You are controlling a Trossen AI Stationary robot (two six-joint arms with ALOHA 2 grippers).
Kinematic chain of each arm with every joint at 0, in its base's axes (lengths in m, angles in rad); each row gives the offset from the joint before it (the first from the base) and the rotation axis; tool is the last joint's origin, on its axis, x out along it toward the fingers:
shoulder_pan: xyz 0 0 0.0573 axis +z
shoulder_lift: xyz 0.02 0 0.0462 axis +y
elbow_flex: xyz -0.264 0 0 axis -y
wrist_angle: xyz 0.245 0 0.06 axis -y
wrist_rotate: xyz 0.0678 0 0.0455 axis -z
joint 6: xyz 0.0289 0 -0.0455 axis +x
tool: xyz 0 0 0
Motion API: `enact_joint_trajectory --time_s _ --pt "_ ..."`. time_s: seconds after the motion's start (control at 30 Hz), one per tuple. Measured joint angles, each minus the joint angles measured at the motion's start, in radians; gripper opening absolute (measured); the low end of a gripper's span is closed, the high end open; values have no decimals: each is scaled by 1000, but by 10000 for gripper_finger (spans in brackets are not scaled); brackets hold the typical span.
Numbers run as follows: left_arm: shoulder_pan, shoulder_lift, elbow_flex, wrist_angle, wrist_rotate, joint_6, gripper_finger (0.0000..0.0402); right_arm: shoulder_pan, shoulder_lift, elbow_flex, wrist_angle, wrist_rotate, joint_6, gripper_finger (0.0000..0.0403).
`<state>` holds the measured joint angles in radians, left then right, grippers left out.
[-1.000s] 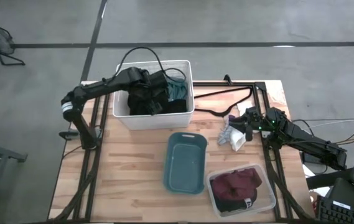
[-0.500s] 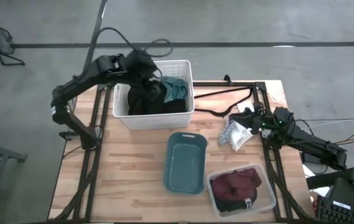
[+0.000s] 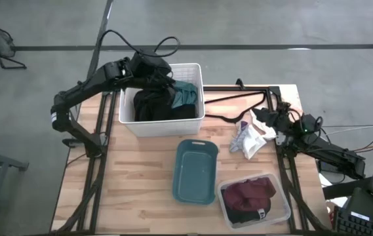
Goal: Pick & Place Cloths
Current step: Put the gray sock into the blue bin
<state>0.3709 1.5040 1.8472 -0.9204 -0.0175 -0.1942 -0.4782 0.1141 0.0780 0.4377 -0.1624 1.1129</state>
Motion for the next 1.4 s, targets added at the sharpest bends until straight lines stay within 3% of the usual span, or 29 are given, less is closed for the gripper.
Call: enact_joint_trajectory --time_s 0.17,0.43,0.6,0.73,0.87,1.4 --pt "-1 -1 -78 229 134 -86 218 -1 14 1 14 86 77 172" --pt "-1 -4 -164 283 191 -98 218 0 176 167 -184 -52 25 160" --pt "-1 -5 -168 304 190 -132 218 0 307 367 -590 -51 -84 167" --pt "-1 -19 -167 333 190 -130 218 0 427 522 -1069 33 -95 171" --pt "-1 -34 -167 330 190 -129 218 0 554 635 -1349 109 -108 166" --pt "-6 -89 -167 336 189 -137 218 0 958 703 -1387 84 -295 132"
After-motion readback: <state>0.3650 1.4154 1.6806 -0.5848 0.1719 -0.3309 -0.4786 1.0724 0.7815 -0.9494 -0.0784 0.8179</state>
